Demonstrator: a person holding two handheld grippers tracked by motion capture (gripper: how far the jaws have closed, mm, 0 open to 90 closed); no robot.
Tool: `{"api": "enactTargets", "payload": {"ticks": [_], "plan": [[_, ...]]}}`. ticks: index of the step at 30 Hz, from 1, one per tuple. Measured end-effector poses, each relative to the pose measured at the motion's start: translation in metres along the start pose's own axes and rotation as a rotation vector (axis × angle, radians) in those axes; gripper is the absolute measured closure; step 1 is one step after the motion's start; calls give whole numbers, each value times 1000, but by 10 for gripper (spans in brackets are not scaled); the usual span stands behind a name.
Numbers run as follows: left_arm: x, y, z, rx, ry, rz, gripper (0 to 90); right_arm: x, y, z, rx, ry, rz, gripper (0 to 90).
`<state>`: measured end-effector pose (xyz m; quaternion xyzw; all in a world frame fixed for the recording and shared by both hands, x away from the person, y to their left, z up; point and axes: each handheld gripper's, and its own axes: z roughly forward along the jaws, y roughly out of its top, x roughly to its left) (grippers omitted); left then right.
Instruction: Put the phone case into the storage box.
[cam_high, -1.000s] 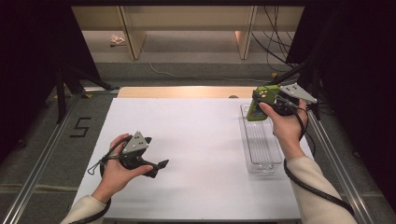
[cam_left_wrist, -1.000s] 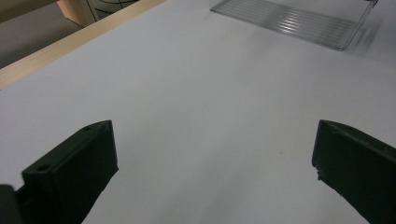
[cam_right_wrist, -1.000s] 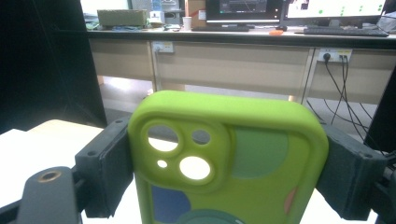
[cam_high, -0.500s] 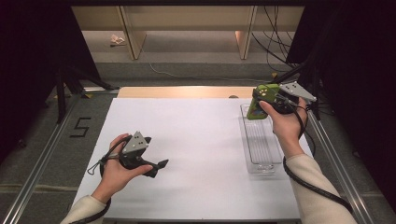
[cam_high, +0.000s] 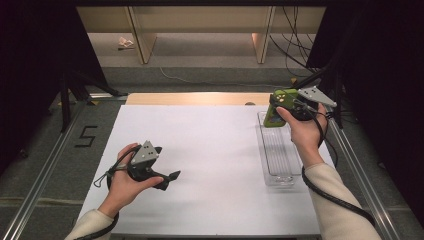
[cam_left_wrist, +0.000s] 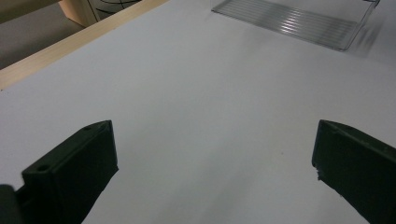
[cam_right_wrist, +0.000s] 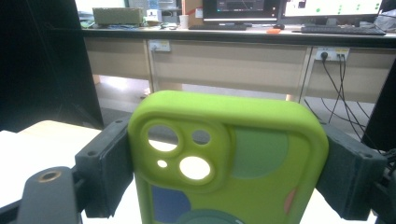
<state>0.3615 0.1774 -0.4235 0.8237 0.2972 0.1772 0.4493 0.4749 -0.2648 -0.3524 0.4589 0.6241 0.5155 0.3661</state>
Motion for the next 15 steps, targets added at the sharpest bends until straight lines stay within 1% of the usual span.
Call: {"api": "enactTargets", "payload": {"ticks": [15], "plan": [[0, 0, 0, 2, -2, -3, 0, -2, -2, 6, 8, -6, 1, 171]]}}
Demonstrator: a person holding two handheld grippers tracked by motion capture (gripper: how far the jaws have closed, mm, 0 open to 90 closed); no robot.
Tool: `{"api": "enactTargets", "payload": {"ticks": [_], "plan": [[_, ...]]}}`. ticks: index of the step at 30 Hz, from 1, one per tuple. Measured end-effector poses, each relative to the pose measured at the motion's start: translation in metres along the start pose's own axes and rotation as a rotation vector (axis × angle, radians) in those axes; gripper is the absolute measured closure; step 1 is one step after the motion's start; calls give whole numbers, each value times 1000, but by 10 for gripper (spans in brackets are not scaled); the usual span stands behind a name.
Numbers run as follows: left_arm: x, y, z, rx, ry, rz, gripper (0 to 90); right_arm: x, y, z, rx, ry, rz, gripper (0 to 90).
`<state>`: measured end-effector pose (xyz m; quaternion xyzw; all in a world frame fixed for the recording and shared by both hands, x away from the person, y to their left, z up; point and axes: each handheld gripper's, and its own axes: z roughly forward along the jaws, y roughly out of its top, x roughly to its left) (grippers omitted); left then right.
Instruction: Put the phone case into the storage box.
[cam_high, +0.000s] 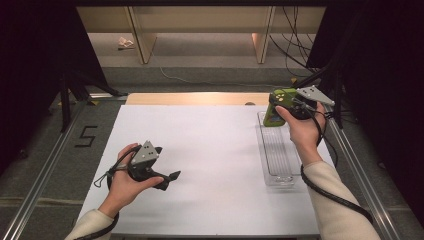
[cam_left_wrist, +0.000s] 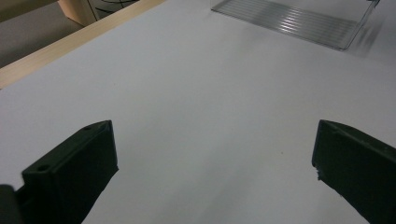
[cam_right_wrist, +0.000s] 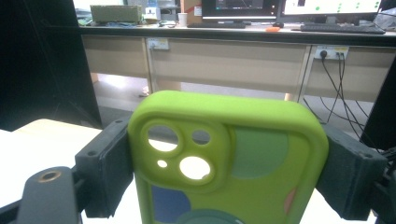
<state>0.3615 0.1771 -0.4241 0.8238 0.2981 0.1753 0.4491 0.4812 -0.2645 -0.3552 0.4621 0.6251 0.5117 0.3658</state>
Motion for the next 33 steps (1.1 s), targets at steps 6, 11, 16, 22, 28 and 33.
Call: {"api": "enactTargets", "payload": {"ticks": [6, 11, 16, 22, 28, 33], "plan": [[0, 0, 0, 1, -2, 2, 0, -1, -1, 2, 3, -2, 0, 171], [0, 0, 1, 1, -1, 2, 0, -2, 0, 4, 3, -5, 0, 171], [0, 0, 1, 1, -2, 1, 0, -3, -1, 6, 6, -7, 0, 171], [0, 0, 0, 2, -1, 2, 0, -3, -1, 8, 8, -9, -3, 171], [0, 0, 1, 2, -1, 3, 0, -4, -2, 11, 11, -12, -5, 171], [0, 0, 0, 2, -1, 4, 0, -5, -3, 13, 13, -16, -4, 171]]}}
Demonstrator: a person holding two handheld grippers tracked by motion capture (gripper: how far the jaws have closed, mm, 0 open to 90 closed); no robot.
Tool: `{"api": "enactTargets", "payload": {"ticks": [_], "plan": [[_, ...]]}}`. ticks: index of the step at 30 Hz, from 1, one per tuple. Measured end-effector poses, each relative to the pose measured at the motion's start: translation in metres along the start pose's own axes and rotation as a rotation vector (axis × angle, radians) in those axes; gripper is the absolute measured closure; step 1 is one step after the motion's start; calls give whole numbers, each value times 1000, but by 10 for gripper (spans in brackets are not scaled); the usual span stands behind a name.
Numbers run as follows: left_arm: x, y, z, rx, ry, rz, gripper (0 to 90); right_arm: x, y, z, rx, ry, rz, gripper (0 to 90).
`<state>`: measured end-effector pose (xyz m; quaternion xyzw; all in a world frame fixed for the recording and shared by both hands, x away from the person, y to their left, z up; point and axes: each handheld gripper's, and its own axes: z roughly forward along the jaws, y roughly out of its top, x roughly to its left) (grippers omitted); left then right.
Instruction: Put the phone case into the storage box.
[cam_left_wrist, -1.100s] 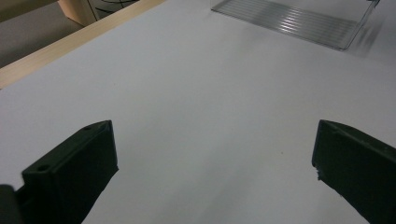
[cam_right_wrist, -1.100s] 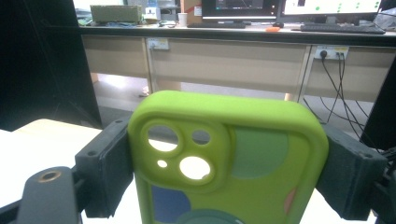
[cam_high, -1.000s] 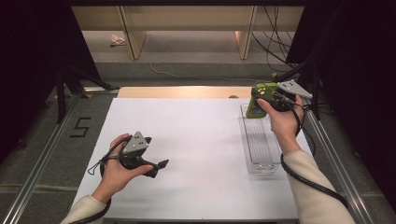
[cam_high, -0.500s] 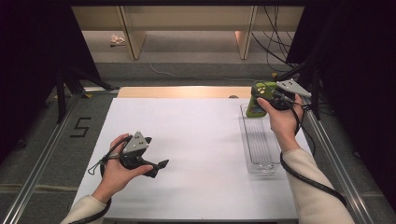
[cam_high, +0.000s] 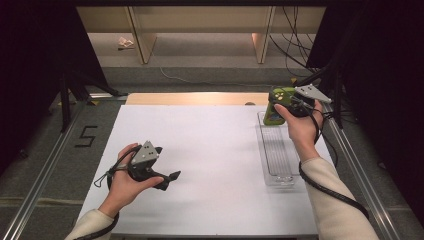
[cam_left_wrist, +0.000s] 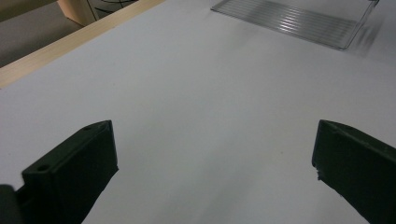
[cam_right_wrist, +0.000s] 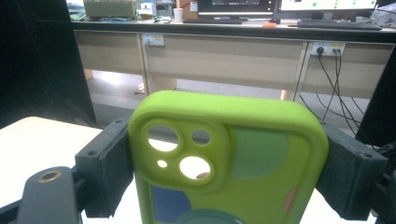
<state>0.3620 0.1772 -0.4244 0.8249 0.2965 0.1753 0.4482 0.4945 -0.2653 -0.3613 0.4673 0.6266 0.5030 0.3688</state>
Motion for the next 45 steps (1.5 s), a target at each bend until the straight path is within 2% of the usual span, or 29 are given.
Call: {"api": "enactTargets", "payload": {"ticks": [45], "plan": [[1, 0, 0, -1, 2, -2, 0, -6, -6, 18, 20, -20, 2, 171]]}}
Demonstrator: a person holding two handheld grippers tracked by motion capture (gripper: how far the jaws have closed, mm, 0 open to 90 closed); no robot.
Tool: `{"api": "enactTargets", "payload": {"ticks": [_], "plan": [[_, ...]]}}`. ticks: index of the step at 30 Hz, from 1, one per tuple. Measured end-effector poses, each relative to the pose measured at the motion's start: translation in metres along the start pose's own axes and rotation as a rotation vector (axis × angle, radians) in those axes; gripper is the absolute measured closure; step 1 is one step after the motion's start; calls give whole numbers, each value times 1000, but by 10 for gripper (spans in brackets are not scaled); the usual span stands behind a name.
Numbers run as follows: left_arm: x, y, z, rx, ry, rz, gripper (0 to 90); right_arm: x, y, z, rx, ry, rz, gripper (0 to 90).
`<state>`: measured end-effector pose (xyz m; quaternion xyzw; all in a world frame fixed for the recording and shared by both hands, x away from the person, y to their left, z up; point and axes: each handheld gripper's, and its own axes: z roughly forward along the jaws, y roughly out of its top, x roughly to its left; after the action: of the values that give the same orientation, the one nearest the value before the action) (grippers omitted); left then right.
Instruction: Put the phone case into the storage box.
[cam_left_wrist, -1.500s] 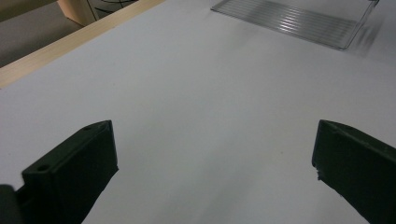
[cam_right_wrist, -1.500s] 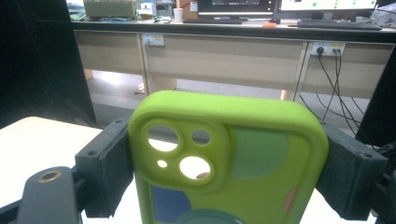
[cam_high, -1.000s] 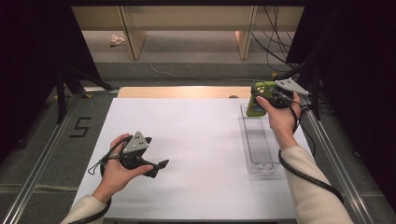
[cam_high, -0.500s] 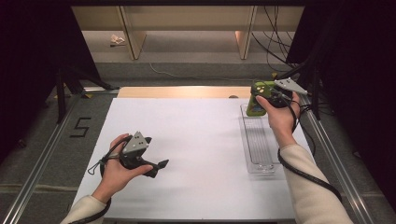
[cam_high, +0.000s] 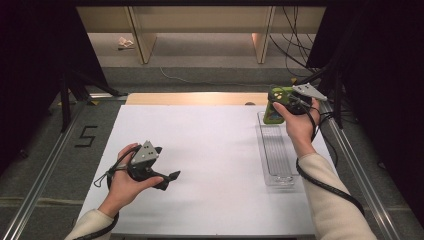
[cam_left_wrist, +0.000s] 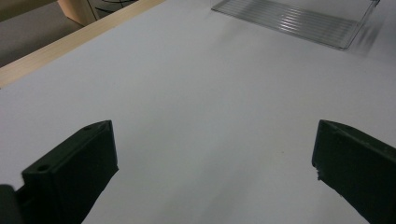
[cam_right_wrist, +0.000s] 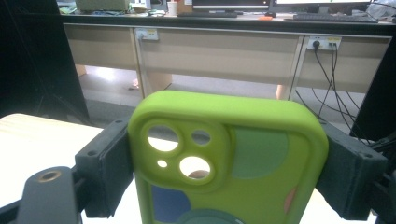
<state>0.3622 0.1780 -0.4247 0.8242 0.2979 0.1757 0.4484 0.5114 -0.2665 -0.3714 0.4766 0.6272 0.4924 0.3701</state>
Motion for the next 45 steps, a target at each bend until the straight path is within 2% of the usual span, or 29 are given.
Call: {"api": "enactTargets", "payload": {"ticks": [45], "plan": [[0, 0, 0, -1, -4, -3, 0, 3, -5, 16, 13, -9, 0, 171]]}}
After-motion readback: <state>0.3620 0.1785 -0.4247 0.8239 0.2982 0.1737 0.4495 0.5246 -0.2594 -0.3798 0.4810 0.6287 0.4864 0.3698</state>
